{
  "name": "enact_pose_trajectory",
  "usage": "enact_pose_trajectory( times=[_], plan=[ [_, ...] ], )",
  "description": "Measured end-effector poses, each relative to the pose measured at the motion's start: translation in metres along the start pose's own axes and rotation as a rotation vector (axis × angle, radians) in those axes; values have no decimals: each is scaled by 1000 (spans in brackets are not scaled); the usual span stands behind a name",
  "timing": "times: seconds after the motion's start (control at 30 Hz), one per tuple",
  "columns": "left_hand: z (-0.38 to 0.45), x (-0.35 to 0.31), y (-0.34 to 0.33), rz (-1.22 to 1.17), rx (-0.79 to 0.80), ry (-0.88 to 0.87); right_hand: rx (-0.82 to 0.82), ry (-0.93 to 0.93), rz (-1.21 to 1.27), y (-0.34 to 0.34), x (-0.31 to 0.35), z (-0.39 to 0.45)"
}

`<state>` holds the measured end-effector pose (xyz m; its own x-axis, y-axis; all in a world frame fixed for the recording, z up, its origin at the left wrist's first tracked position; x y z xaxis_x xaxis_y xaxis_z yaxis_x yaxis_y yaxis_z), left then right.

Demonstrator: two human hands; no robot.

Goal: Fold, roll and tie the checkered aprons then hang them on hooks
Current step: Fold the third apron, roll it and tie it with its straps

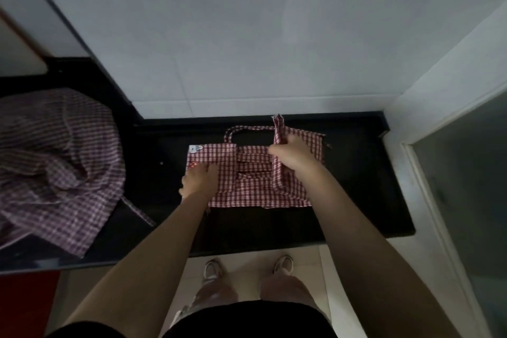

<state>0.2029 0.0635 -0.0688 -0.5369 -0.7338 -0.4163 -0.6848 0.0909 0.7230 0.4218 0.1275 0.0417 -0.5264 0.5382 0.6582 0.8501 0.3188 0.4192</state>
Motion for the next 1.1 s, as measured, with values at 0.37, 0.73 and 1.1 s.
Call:
enact_pose_trajectory(
  times=[0.37, 0.73, 1.1],
  plan=[
    [27, 43, 37, -781, 370, 170, 89, 93, -88, -177, 6, 22],
    [42, 36, 31, -499, 358, -22, 117, 169, -165, -192, 3, 37],
    [48, 33, 29, -227, 242, -66, -482, 390, -300, -119, -14, 26]
  ],
)
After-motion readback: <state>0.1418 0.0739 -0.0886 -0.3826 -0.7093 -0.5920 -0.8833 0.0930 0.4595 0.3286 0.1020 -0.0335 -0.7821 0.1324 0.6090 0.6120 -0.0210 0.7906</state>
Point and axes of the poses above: each hand's wrist, its own z-axis towards the middle knuckle, its own y-axis out of the back of the hand, x = y × z, the point moved 4 cm from there along z, towards the middle knuckle, and after that the axes turned 1 degree about -x, right-handed, at the moved point
